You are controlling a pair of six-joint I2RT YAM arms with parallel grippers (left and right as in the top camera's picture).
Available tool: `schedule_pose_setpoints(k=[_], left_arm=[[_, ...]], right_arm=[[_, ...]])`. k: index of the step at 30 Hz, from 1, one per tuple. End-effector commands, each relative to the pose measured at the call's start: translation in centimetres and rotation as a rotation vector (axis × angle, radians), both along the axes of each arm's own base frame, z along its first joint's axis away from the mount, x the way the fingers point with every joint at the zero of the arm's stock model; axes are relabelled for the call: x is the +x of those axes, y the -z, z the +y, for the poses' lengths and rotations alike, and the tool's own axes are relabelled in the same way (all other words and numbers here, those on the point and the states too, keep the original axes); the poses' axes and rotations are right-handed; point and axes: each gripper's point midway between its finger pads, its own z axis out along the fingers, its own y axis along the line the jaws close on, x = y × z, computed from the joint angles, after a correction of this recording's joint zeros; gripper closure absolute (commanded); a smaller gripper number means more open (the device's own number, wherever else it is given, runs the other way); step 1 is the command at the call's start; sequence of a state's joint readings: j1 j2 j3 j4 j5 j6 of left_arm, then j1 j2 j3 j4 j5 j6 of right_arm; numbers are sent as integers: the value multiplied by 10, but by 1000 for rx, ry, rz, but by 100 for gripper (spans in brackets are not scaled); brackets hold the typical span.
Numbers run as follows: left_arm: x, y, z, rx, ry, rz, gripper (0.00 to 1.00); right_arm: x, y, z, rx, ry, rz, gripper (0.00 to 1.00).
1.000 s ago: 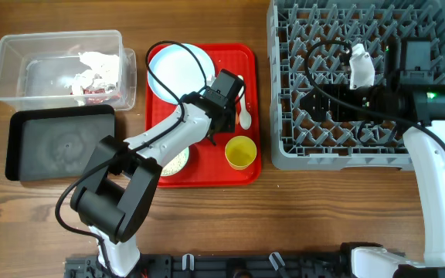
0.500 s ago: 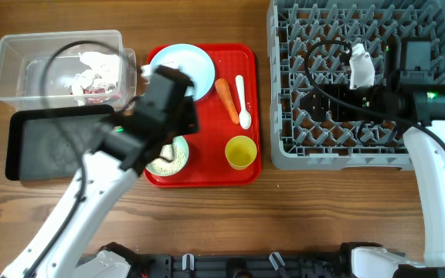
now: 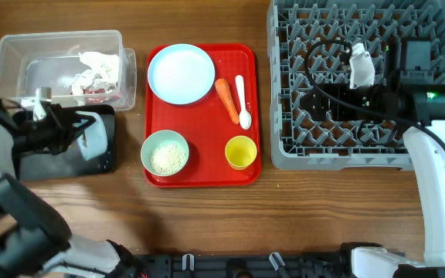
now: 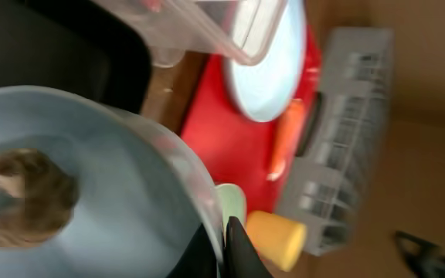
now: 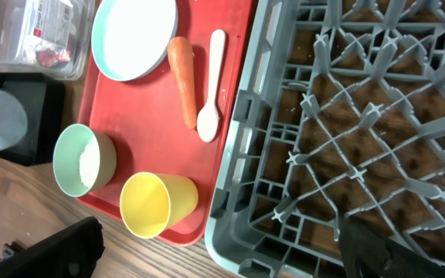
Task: Sort waste into correct bins and load items into the dishwasher rack
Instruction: 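Tip the light blue bowl to dump the brown scrap onto the black tray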
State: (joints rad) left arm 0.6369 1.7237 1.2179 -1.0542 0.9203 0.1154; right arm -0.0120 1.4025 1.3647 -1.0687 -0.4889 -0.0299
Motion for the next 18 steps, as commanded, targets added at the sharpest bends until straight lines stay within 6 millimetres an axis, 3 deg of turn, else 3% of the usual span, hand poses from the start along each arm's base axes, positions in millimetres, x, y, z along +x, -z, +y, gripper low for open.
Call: schedule_pose_setpoints(k=[1,3,6,10,14,18], left_arm=[[12,-6,2,-306,-38,-148,96],[14,-7,4,-401,-72,-148,96],[17,-30,5,-524,-113,-208,96],[18,-39,11,-573,-142,-235,96],[12,-51,37,-633,-239,-275,96],[2,-53,50,-677,-311,-235,96]], right_arm=[[2,1,0,-6,4,3,0],[2,1,0,-6,5,2,0],[2,1,0,-6,5,2,0],[2,1,0,-6,4,3,0],[2,1,0,-7,4,2,0],[1,2,0,-7,4,5,0]])
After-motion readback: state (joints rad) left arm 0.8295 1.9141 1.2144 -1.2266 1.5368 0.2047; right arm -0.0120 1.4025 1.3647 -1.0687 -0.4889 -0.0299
